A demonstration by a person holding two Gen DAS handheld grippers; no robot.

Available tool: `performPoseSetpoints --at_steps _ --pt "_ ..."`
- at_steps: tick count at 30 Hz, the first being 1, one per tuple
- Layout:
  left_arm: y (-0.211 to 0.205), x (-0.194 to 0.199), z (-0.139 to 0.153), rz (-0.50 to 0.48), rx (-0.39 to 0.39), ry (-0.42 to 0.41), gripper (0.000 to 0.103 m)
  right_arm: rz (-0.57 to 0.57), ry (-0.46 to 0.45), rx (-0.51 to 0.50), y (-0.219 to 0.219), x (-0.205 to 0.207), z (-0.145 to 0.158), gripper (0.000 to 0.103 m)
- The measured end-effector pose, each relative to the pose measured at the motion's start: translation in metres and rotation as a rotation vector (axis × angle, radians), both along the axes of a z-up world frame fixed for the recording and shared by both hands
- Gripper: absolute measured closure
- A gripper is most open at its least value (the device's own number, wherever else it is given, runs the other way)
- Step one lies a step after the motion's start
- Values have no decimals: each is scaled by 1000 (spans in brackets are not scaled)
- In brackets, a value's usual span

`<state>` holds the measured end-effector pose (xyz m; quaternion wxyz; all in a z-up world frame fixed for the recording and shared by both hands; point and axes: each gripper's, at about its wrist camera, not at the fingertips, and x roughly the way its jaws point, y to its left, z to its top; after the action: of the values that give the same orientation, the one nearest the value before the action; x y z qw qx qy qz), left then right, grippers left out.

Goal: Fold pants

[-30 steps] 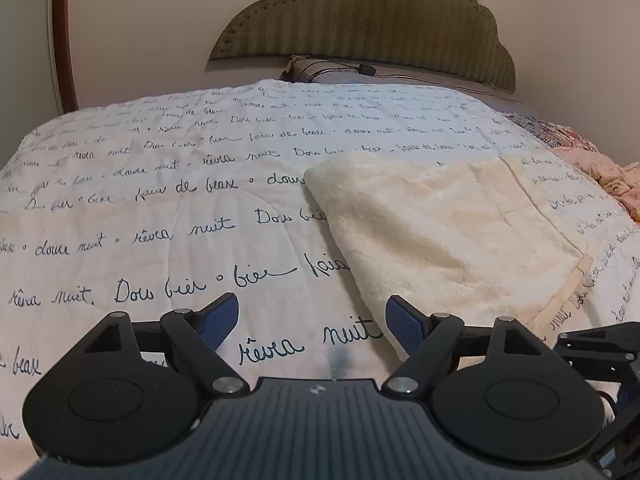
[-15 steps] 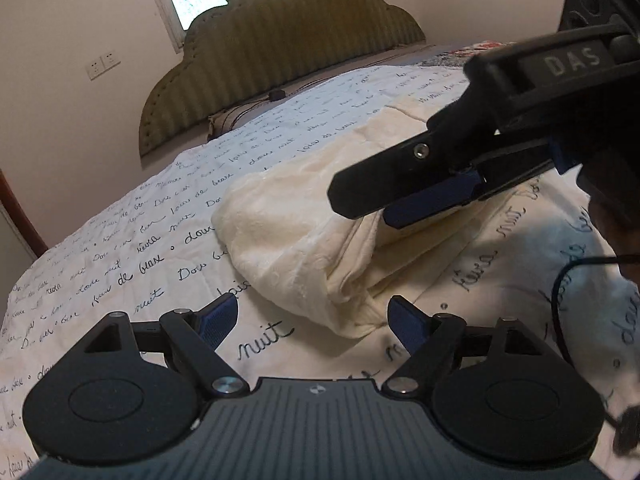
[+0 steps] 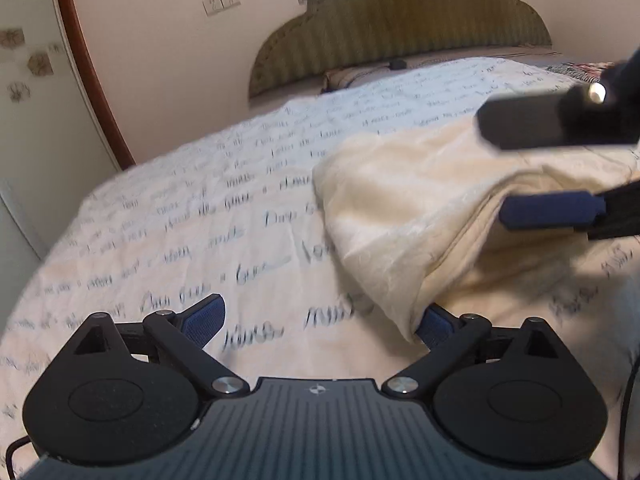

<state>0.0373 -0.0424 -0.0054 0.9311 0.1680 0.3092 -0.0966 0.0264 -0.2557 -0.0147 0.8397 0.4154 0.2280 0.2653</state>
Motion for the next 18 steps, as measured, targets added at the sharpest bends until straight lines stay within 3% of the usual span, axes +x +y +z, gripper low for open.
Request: performPoseSetpoints --at_steps 2,4,6,9,12,15,17,18 --pt "10 1 2 6 -44 48 7 20 16 13 2 2 -4 33" --pt "9 -5 6 -15 -13 28 7 26 13 -5 4 -1 -4 31" --pt "6 -10 8 -52 17 12 13 60 -2 -32 3 -9 2 31" --pt "15 -4 -1 -51 -31 82 17 138 -111 -259 7 -35 29 31" --pt "25 3 -4 -7 -116 139 17 -13 -140 -456 -9 -53 55 31" --pt "24 -4 -3 8 -116 115 16 -189 -73 -620 -27 -44 53 31" --pt "24 -6 -3 -3 -100 104 17 -212 40 -746 -29 -31 35 32" --pt "25 -6 -4 -9 -103 114 17 -188 86 -824 -29 -28 21 40"
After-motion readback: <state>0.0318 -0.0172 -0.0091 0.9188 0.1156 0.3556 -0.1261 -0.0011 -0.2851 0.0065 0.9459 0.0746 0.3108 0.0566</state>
